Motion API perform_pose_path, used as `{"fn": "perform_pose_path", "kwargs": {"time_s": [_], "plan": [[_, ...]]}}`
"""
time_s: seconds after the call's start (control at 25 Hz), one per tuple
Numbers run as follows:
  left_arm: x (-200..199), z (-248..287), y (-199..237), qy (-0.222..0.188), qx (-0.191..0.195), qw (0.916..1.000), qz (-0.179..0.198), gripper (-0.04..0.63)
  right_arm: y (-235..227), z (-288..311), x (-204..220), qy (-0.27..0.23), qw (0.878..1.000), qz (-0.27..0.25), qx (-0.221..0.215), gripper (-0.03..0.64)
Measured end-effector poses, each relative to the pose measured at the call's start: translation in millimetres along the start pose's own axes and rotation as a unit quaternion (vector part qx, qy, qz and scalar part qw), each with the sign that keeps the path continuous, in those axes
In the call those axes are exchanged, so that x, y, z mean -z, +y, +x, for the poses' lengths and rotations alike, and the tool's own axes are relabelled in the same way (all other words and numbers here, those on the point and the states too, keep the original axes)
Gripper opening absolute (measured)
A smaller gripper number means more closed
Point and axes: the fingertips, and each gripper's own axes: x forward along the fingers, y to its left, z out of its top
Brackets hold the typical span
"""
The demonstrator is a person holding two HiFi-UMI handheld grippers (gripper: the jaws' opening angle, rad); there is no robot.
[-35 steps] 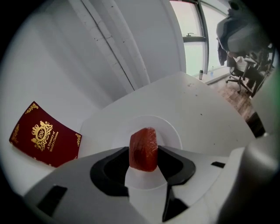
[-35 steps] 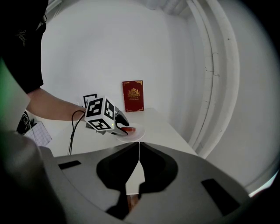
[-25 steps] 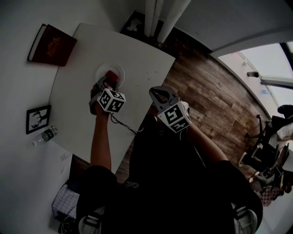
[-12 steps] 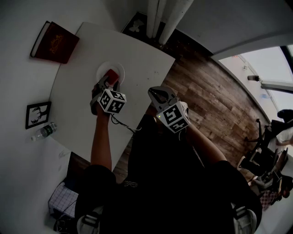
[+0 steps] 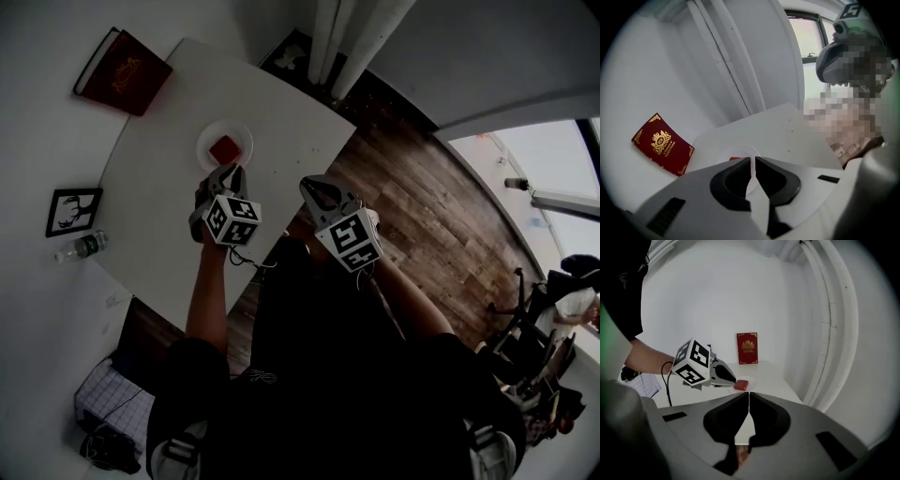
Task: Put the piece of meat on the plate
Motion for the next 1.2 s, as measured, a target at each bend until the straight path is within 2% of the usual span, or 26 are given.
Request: {"fn": "perform_pose_path", "kwargs": {"time_s": [0.16, 0.36, 0.76, 1.0, 1.2], "plan": [[-21, -17, -16, -0.025, 0.001, 0.9993, -0.026, 0.005, -6, -11, -5, -0.01, 1.0, -0.005, 0.0, 0.023], [-43, -37, -30, -0.066, 0.012, 0.9917, -0.11, 0.003, -20, -22, -9, -0.021, 1.0, -0.001, 0.008, 0.023], [-64, -78, -58, -0.113, 0.017, 0.9768, -0.182, 0.003, -4, -32, -18, -0.044, 0.998, -0.019, -0.028, 0.023], [-83, -112, -71, -0.164, 0.016, 0.9575, -0.236, 0.003, 0, -57, -38, -0.085, 0.996, -0.024, -0.033, 0.023], [-108, -148, -82, -0.219, -0.032, 0.939, -0.263, 0.002, -12, -94, -52, -0.124, 0.992, -0.024, -0.02, 0.023]]}}
